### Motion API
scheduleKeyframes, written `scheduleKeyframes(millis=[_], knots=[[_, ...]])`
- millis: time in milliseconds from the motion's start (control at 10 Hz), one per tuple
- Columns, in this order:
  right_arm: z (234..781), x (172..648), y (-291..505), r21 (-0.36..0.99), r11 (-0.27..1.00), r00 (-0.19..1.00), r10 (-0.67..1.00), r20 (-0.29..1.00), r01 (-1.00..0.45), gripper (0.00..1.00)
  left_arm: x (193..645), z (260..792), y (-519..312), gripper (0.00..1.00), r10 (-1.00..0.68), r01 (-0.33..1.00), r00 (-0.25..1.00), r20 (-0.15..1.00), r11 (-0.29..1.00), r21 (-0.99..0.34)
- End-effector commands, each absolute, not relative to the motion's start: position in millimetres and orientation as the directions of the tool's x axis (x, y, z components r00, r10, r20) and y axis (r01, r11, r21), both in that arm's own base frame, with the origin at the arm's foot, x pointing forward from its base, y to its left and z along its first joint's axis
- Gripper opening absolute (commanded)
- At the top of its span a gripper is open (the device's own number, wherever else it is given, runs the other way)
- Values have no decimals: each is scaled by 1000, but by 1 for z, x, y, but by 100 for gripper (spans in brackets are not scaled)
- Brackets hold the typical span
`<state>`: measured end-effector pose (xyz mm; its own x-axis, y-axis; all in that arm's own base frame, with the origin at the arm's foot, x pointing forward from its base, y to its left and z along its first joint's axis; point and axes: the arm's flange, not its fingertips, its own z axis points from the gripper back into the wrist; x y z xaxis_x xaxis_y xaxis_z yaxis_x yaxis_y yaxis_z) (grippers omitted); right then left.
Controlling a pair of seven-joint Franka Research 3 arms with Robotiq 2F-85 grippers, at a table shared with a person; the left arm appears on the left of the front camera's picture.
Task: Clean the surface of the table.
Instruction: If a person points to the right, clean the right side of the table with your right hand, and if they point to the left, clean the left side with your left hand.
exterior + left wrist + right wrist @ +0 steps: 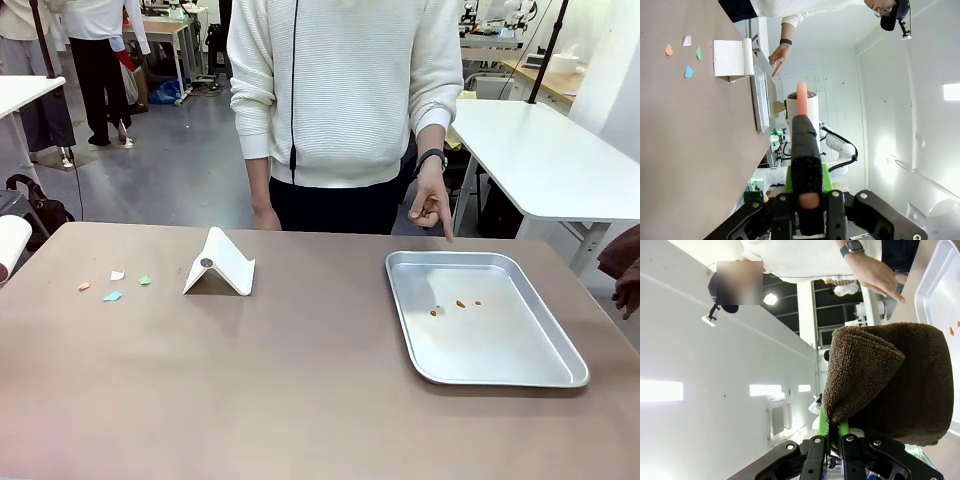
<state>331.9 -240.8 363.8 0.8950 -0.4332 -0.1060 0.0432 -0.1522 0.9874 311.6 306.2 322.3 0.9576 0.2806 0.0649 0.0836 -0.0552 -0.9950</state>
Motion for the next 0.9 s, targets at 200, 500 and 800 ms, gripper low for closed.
scheduleKeyframes(millis=[200, 500, 800], knots=[[372, 331, -239, 988, -148, 900, -422, -110, 51, 0, 309, 324, 305, 0, 267, 86, 961, 69, -54, -995], [364, 332, -241, 987, -152, 895, -433, -106, 43, 8, 309, 324, 305, 0, 267, 86, 961, 69, -54, -995], [412, 379, -187, 990, 100, 962, -247, 119, -97, 8, 309, 324, 305, 0, 267, 86, 961, 69, -54, -995]])
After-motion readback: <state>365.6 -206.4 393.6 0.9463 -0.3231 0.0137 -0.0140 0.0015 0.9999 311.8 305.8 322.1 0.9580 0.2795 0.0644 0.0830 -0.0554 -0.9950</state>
